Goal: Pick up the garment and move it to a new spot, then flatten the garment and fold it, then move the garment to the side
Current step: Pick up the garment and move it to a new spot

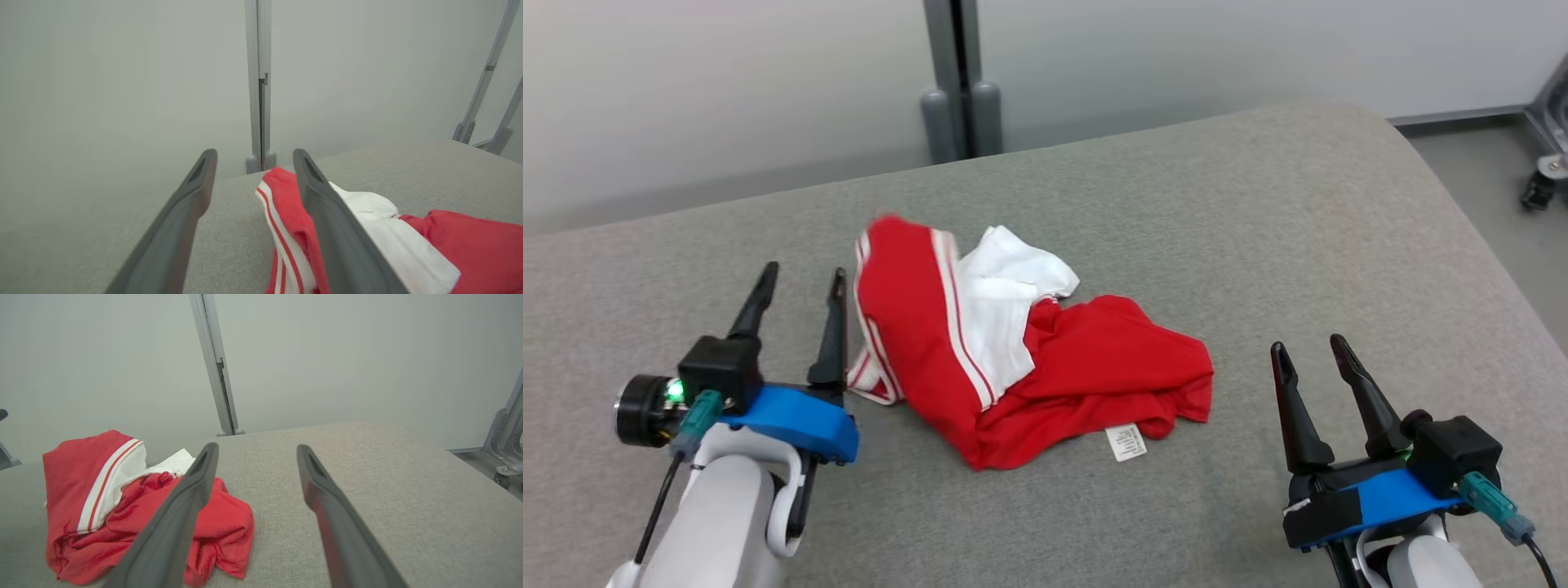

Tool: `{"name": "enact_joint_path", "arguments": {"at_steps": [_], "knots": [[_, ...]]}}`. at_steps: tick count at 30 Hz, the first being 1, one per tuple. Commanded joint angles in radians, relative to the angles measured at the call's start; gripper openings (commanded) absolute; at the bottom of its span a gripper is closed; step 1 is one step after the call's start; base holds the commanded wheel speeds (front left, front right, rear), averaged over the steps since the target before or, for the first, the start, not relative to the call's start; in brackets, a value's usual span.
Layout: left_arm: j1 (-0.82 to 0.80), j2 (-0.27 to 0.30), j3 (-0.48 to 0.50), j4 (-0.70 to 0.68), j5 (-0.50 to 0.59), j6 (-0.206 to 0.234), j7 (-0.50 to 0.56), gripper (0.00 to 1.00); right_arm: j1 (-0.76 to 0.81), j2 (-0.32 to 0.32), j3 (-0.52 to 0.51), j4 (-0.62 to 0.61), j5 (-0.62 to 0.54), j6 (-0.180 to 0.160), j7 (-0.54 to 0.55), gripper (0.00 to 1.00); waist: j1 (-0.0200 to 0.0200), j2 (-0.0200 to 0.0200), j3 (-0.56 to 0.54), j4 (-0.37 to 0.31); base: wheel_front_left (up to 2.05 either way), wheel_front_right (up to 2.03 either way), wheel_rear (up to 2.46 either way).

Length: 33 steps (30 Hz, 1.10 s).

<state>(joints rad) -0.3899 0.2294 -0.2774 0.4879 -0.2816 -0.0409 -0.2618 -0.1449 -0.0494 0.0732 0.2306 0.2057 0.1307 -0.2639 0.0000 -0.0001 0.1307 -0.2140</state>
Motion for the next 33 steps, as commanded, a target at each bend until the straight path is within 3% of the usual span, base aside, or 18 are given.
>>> {"name": "enact_joint_path", "arguments": {"at_steps": [1, 9, 17, 33], "knots": [[0.014, 0.002, 0.008, -0.018, 0.008, 0.004, -0.004, 1.0, 0.01, -0.002, -0.003, -0.003, -0.006, 0.0, -0.001, 1.0, 0.0, 0.0001, 0.002, 0.01, 0.0, 0.0, 0.0], [0.135, 0.002, 0.114, -0.182, 0.07, 0.008, -0.004, 1.0, 0.018, -0.002, -0.008, 0.001, -0.023, 0.0, -0.001, 1.0, 0.0, 0.0001, -0.03, 0.098, 0.0, 0.0, 0.0], [0.244, -0.037, 0.204, -0.217, 0.112, 0.003, -0.004, 1.0, 0.031, -0.002, -0.009, 0.014, -0.028, 0.0, -0.001, 1.0, 0.0, 0.0001, -0.064, 0.161, 0.0, 0.0, 0.0], [0.365, -0.091, 0.277, -0.182, 0.183, -0.028, -0.004, 1.0, 0.086, -0.002, -0.031, 0.052, -0.048, 0.0, -0.001, 1.0, 0.0, 0.0001, -0.122, 0.175, 0.0, 0.0, 0.0]]}}
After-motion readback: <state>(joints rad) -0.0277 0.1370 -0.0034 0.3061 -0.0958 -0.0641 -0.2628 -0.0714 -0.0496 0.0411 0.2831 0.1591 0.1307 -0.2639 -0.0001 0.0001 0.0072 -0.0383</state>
